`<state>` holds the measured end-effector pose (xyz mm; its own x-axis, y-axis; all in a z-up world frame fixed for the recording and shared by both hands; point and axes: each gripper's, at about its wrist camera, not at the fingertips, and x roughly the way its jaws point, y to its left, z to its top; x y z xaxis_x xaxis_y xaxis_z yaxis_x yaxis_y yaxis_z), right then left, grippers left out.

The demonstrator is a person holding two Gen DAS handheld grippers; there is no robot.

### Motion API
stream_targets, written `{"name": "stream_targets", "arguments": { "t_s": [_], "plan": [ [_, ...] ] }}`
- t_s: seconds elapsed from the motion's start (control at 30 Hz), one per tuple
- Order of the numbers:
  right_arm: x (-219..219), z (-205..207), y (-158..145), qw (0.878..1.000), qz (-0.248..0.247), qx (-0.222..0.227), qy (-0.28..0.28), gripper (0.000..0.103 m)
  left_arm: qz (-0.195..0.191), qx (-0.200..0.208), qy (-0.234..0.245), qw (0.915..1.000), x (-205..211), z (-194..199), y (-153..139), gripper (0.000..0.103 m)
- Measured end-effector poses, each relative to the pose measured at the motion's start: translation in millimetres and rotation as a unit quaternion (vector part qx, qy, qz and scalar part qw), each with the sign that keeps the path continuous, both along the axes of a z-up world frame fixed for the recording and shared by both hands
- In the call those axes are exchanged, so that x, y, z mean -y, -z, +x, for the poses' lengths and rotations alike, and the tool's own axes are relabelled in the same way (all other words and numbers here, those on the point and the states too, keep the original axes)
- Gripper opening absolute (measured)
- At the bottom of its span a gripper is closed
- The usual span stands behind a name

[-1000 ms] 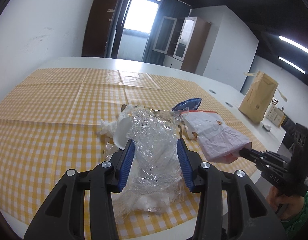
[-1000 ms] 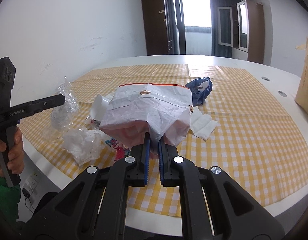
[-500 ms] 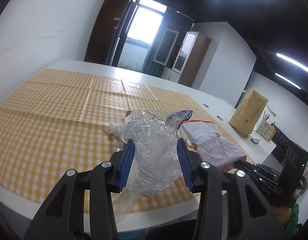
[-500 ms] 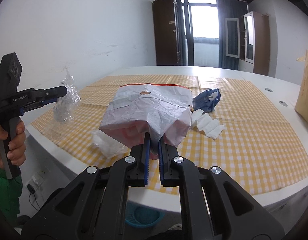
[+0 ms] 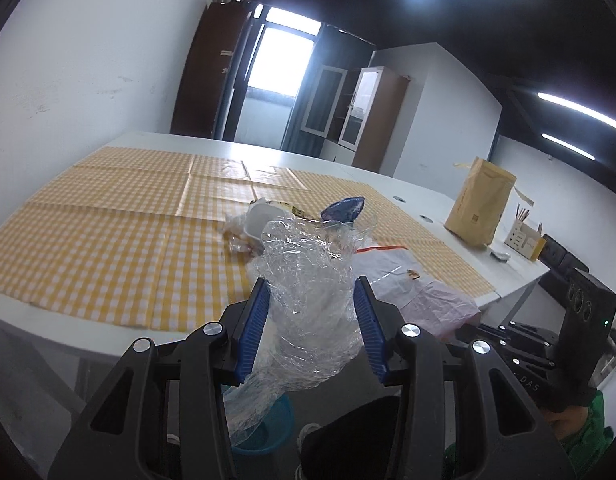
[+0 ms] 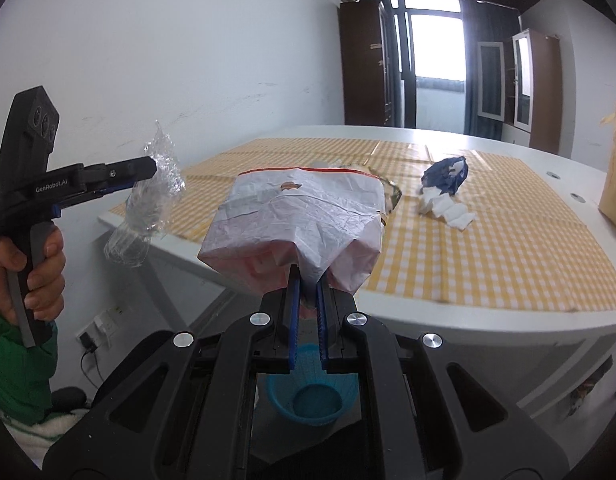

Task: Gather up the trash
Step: 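Lift the paper bag with the right gripper while the left gripper carries the plastic wrap toward the wastebasket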

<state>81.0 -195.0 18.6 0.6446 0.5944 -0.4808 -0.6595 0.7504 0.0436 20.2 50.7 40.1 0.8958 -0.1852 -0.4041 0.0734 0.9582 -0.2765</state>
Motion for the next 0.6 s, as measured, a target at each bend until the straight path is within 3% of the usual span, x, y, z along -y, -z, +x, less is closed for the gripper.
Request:
{"name": "stream_targets", "arguments": {
  "t_s": [0.17, 0.33, 0.6],
  "plan": [
    [6.8, -27.6, 7.8, 1.000, -0.005, -0.006, -0.016, 0.007, -0.002, -0.003, 0.007, 1.0000, 5.2, -23.8, 9.7, 0.043],
    [6.5, -50.8, 35.0, 0.998, -0.036, -0.031, -0.038, 0.007, -0.001, -0.022, 0.015, 0.9996, 8.7, -35.3, 31.3, 0.043],
    [5.4, -56.7, 69.1, 0.995, -0.058, -0.071, -0.044, 0.007, -0.017, -0.065, 0.022, 0.9975, 8.8, -33.7, 72.8, 0.043]
  ]
}}
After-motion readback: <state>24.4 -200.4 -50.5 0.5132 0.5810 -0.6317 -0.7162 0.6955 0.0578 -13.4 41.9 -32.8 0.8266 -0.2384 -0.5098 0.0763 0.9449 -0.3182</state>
